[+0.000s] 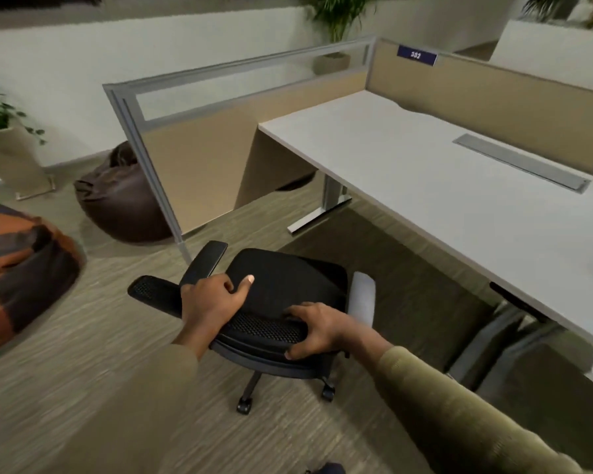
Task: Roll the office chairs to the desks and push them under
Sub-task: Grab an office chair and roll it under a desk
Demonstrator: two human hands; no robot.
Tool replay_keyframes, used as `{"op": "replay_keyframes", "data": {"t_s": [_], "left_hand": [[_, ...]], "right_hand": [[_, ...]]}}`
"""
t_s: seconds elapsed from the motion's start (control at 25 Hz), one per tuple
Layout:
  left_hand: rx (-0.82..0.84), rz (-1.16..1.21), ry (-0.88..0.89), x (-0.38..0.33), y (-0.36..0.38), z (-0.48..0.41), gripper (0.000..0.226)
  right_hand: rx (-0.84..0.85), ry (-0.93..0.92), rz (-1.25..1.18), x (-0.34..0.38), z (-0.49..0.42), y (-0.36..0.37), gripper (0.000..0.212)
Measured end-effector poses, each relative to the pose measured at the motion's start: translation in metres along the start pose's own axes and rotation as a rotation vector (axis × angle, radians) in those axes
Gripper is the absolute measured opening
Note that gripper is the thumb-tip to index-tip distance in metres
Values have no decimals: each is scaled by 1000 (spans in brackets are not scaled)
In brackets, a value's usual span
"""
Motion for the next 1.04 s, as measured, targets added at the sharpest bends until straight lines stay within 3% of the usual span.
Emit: {"op": "replay_keyframes", "data": {"t_s": [0.24,0.44,0.56,0.84,1.04], "left_hand": [[-19,62,87,-64,10,-91,73],[2,58,169,-122,25,-160,73],[49,49,211,-163,43,-212,69],[116,55,257,-239,63,-303,68],[151,66,300,-289,80,-360,63]], "right_hand": [[2,104,-46,-65,-42,-59,86],[-110,174,-67,-113,-65,-118,93],[-220,191,-106,-140,-76,-162,85],[-394,223,223,-175,-95,-267,91],[-492,264,326,-204,-110,-321,98]]}}
Point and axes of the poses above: each hand's wrist, its own z-axis away from the middle knuckle, its own y-axis out of the palm, x = y × z, the point moved 10 cm from there along -z, towards the middle knuckle, and after that the axes turned 9 degrees about -z, right-handed, at the moved point
